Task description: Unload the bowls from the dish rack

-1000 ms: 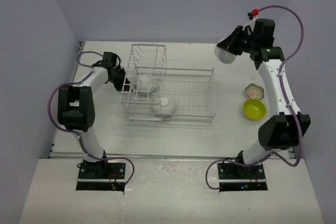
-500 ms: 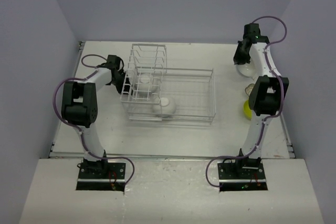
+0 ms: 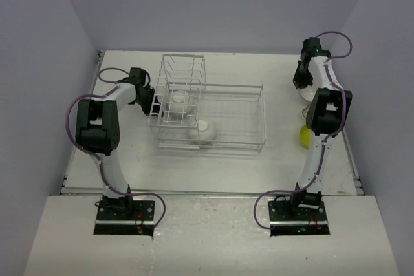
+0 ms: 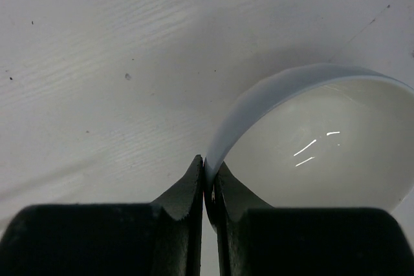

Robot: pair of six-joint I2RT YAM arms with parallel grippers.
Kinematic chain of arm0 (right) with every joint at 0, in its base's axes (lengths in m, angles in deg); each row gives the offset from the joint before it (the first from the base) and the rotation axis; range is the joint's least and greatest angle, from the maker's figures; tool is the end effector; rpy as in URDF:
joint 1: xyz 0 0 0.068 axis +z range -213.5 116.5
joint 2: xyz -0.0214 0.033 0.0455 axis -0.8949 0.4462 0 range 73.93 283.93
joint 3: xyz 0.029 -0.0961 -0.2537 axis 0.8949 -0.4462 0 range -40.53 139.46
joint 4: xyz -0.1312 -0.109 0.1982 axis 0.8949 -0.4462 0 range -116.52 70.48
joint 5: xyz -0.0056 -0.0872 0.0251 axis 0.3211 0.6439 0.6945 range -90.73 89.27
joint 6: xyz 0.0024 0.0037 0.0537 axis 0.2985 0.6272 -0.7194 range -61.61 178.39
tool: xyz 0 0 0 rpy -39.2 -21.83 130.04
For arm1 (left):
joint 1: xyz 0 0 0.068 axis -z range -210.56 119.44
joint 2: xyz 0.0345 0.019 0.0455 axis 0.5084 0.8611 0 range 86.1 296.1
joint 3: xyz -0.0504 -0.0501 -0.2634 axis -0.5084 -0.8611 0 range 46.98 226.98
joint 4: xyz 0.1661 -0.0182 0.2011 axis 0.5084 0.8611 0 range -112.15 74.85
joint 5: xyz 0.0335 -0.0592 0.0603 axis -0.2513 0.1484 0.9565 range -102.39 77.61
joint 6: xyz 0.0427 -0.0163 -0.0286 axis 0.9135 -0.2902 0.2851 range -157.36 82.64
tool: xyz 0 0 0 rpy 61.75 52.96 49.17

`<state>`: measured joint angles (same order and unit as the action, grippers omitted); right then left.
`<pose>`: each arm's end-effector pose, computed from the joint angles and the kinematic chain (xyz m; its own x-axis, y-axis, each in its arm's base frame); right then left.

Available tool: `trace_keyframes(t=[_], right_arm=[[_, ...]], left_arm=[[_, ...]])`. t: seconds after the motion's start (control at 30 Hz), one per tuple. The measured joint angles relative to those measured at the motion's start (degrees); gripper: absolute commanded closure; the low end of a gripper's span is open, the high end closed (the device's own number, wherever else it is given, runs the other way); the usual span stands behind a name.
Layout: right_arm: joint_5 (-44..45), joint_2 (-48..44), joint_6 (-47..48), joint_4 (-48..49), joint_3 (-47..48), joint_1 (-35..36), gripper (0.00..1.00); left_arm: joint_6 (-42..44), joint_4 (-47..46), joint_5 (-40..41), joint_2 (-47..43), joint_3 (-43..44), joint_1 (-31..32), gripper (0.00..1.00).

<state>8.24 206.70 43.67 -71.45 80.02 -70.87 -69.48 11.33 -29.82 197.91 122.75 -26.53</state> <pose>0.4943 -0.0697 0.2159 -0.8138 0.3583 -0.4575 0.4145 0.9097 -0.0248 0.3875 -0.0380 0.1618 -0.8827 -0.4463 -0.1471 -0.3516 0.8348 -0.4236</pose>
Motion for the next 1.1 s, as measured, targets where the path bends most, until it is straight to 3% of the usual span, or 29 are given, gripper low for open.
trace_keyframes(t=[0.13, 0.43, 0.6, 0.7, 0.9, 0.93, 1.1], right_arm=[[0.7, 2.1, 0.4, -0.3, 0.9, 0.3, 1.0], [1.0, 2.2, 0.7, -0.7, 1.0, 0.5, 0.98], [0.8, 1.5, 0.6, 0.5, -1.0, 0.8, 0.77], [0.5, 1.5, 0.6, 0.3, -1.9, 1.1, 0.7], [0.2, 0.2, 0.3, 0.2, -1.9, 1.4, 0.5], [0.2, -0.4, 0.2, 0.1, -1.9, 1.4, 0.43], [0.1, -5.2, 0.2, -0.5, -1.9, 1.6, 0.34]], left_arm=[[0.0, 0.0, -0.2, 0.2, 0.5, -1.0, 0.95], [0.0, -0.2, -0.8, 0.8, 1.5, -1.8, 0.94], [-0.2, -0.2, -1.0, 1.2, 2.0, -1.8, 0.88], [-0.3, -0.2, -1.0, 1.3, 2.3, -1.9, 0.83], [-0.3, -0.5, -1.2, 1.3, 2.4, -2.1, 0.83], [-0.3, -0.5, -1.2, 1.3, 2.4, -2.1, 0.83], [-0.3, -0.8, -1.2, 1.3, 2.3, -2.1, 0.83]])
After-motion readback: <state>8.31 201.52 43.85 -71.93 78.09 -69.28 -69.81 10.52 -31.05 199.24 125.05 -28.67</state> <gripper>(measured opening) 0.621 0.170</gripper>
